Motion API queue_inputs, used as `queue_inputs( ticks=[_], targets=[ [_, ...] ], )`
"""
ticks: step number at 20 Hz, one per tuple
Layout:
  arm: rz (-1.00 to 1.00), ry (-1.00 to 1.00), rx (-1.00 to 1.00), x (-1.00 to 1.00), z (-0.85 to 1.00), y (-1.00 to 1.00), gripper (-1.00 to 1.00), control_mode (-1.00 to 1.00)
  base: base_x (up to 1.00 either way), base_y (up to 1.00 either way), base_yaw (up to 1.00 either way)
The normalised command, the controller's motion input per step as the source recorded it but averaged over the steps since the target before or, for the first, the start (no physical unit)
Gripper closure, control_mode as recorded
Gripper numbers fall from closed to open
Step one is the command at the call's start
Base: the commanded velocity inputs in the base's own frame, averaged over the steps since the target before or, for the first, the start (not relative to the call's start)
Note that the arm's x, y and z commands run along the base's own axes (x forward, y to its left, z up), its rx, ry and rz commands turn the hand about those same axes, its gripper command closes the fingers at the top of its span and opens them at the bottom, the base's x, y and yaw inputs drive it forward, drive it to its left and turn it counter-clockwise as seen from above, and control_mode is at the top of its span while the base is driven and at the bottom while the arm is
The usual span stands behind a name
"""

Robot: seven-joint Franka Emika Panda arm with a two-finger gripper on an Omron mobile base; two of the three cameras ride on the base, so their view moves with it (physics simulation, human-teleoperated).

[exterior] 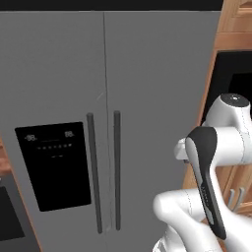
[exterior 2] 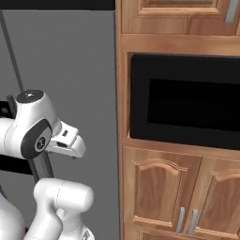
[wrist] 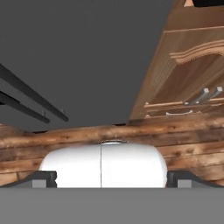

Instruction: Open the freezer door, pick up the ice cube tray from the freezer, and place it on the dining counter.

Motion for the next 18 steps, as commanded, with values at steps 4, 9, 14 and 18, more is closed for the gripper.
queue_inputs(
  ticks=[4, 9, 14, 18],
  targets=[
    [0.00, 0.00, 0.00, 0.00, 0.00, 0.00, -1.00, 1.00, 0.25, 0.36, 0.00],
    [0.00, 0.00, 0.00, 0.00, 0.00, 0.00, -1.00, 1.00, 0.19, 0.42, 0.00],
    [0.00, 0.00, 0.00, 0.00, 0.00, 0.00, -1.00, 1.00, 0.34, 0.01, 0.00],
    [0.00, 0.00, 0.00, 0.00, 0.00, 0.00, -1.00, 1.00, 0.32, 0.00, 0.00]
  ],
)
